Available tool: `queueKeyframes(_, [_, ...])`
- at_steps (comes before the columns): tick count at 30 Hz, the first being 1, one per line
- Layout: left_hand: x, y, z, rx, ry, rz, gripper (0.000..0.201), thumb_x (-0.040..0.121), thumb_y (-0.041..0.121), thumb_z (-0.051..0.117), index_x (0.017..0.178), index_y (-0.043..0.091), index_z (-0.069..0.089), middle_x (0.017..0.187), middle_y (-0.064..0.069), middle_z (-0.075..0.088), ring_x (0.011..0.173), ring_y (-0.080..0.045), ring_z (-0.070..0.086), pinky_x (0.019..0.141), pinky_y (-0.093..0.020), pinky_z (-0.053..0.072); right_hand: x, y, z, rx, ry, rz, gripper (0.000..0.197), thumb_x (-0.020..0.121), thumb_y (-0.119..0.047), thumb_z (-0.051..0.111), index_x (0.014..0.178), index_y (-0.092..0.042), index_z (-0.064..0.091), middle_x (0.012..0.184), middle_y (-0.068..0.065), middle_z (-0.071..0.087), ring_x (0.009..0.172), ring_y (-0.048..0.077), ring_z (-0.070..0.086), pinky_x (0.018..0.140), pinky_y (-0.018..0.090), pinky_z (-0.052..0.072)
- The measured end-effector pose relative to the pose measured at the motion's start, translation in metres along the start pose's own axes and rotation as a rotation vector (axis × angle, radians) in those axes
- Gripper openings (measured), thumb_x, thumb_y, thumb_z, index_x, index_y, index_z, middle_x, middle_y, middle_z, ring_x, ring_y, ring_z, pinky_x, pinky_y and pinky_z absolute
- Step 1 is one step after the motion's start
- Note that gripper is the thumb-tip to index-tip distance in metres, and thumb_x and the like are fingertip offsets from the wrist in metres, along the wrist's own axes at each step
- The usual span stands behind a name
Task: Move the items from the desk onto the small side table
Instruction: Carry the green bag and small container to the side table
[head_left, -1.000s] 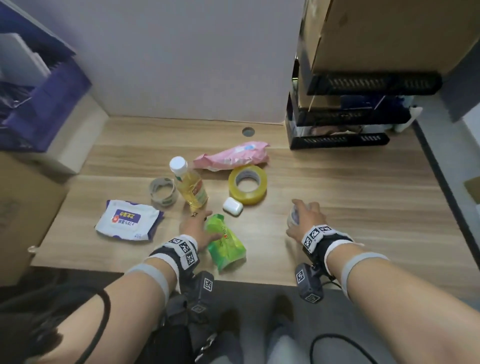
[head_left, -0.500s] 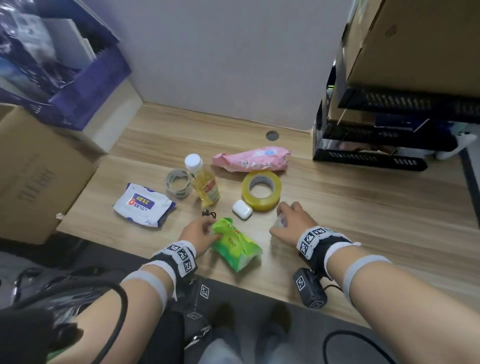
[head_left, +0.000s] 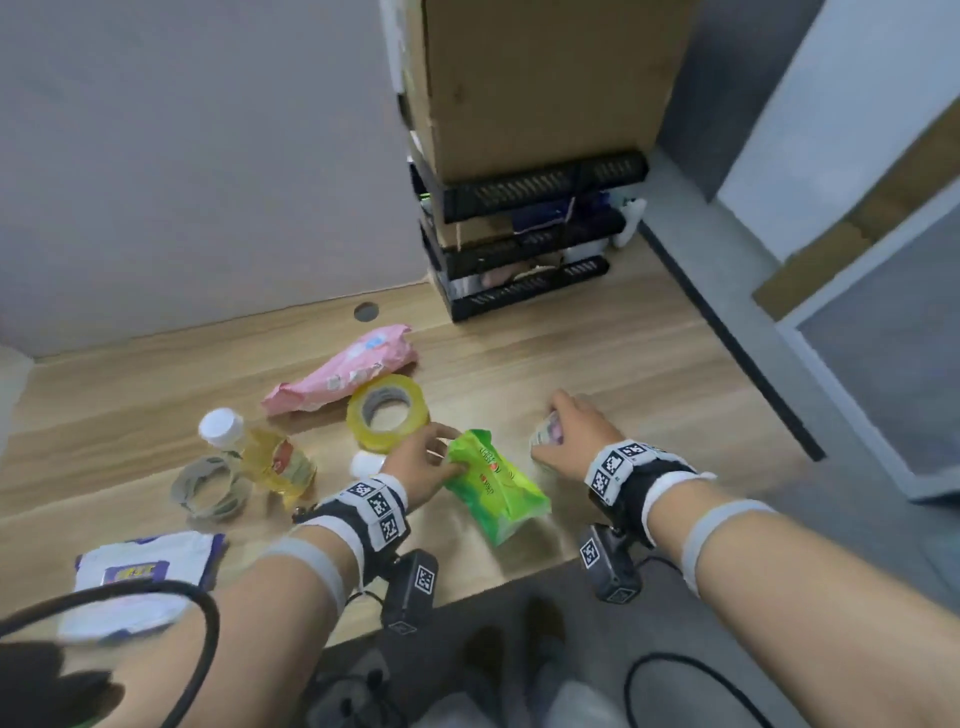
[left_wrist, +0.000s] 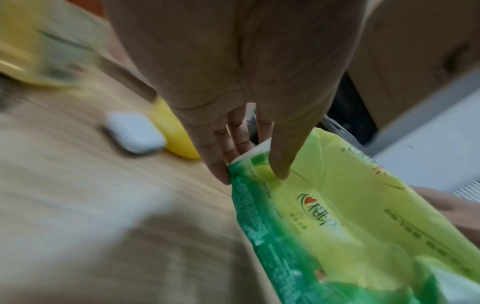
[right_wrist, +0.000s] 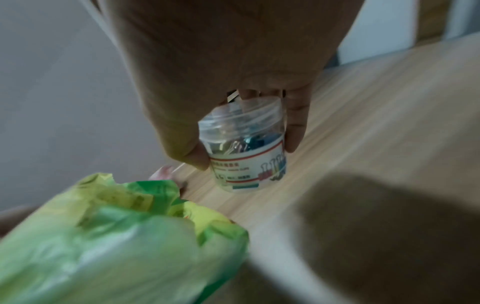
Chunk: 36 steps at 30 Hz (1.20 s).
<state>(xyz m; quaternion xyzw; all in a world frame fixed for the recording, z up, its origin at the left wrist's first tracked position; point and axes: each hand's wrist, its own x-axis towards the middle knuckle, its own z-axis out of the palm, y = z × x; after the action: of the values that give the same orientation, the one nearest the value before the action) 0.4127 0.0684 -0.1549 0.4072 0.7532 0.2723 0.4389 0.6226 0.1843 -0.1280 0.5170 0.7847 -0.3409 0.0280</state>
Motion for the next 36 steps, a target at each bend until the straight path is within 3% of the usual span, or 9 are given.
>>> queueKeyframes(4, [0.017,0.061,0.081,0.149,-0.244,0.191,0.034,0.079,0.001,0.073,0.103,0.022,0.061,0.080,0.000,0.060,0.068,-0.018,0.059,0.067,-0.029,0.053,-0.080,0.084,-0.016,0.111,0.212,0.301,0.047,0.067,-0.036,0.069,0.106,-0.023,0.045,0.106,0.004,0.048,0.089,0.029,0.055,0.085,0.036,0.050])
queueKeyframes(7, [0.004,0.099,0.157,0.276,-0.448,0.324,0.032,0.079,0.005,0.073,0.102,0.024,0.062,0.079,0.002,0.061,0.073,-0.022,0.062,0.073,-0.036,0.058,-0.165,0.148,-0.007,0.224,0.374,0.538,0.043,0.069,-0.032,0.067,0.105,-0.020,0.048,0.105,0.005,0.048,0.089,0.032,0.058,0.082,0.036,0.050])
queueKeyframes(10, [-0.020,0.126,0.235,0.415,-0.630,0.436,0.033,0.071,0.020,0.075,0.103,0.026,0.065,0.079,0.002,0.062,0.073,-0.022,0.063,0.078,-0.041,0.058,-0.255,0.200,0.010,0.348,0.491,0.773,0.043,0.066,-0.032,0.069,0.104,-0.023,0.049,0.108,0.005,0.048,0.095,0.033,0.057,0.089,0.036,0.049])
queueKeyframes(13, [-0.061,0.140,0.328,0.565,-0.798,0.582,0.043,0.061,0.037,0.071,0.102,0.024,0.067,0.083,0.001,0.070,0.079,-0.023,0.069,0.084,-0.041,0.058,-0.359,0.244,0.041,0.466,0.586,0.990,0.050,0.065,-0.035,0.070,0.107,-0.023,0.047,0.111,0.007,0.048,0.100,0.032,0.056,0.090,0.037,0.049])
queueKeyframes(18, [-0.173,0.144,0.456,0.737,-1.062,0.719,0.038,0.069,0.029,0.078,0.105,0.025,0.067,0.099,-0.010,0.075,0.094,-0.027,0.072,0.090,-0.041,0.057,-0.501,0.279,0.117,0.680,0.677,1.286,0.041,0.069,-0.033,0.062,0.102,-0.023,0.041,0.108,0.007,0.043,0.092,0.033,0.057,0.089,0.039,0.050])
queueKeyframes(22, [-0.278,0.117,0.551,0.826,-1.262,0.783,0.033,0.079,0.013,0.077,0.110,0.015,0.065,0.098,-0.011,0.070,0.088,-0.027,0.068,0.080,-0.035,0.057,-0.602,0.304,0.191,0.857,0.686,1.460,0.039,0.067,-0.034,0.055,0.102,-0.027,0.040,0.110,0.007,0.043,0.094,0.032,0.055,0.089,0.045,0.050])
queueKeyframes(27, [-0.372,0.061,0.644,0.903,-1.429,0.864,0.030,0.078,0.011,0.078,0.097,0.029,0.063,0.095,-0.010,0.071,0.090,-0.030,0.071,0.076,-0.037,0.060,-0.689,0.319,0.276,0.972,0.744,1.662,0.055,0.072,-0.034,0.070,0.118,-0.023,0.042,0.118,0.011,0.043,0.100,0.036,0.056,0.090,0.042,0.050])
queueKeyframes(32, [-0.416,-0.005,0.722,0.967,-1.542,0.880,0.035,0.072,0.024,0.076,0.104,0.028,0.062,0.095,0.001,0.070,0.092,-0.023,0.069,0.087,-0.043,0.058,-0.708,0.330,0.348,1.083,0.844,1.807,0.046,0.081,-0.040,0.059,0.121,-0.025,0.043,0.120,0.011,0.044,0.107,0.036,0.054,0.093,0.040,0.048])
queueKeyframes(36, [-0.433,-0.064,0.792,0.952,-1.502,0.879,0.032,0.077,0.018,0.075,0.105,0.023,0.059,0.096,0.001,0.068,0.093,-0.023,0.067,0.088,-0.040,0.056,-0.692,0.353,0.410,1.185,0.859,1.895,0.042,0.077,-0.032,0.062,0.115,-0.024,0.045,0.118,0.008,0.044,0.112,0.033,0.050,0.093,0.039,0.048])
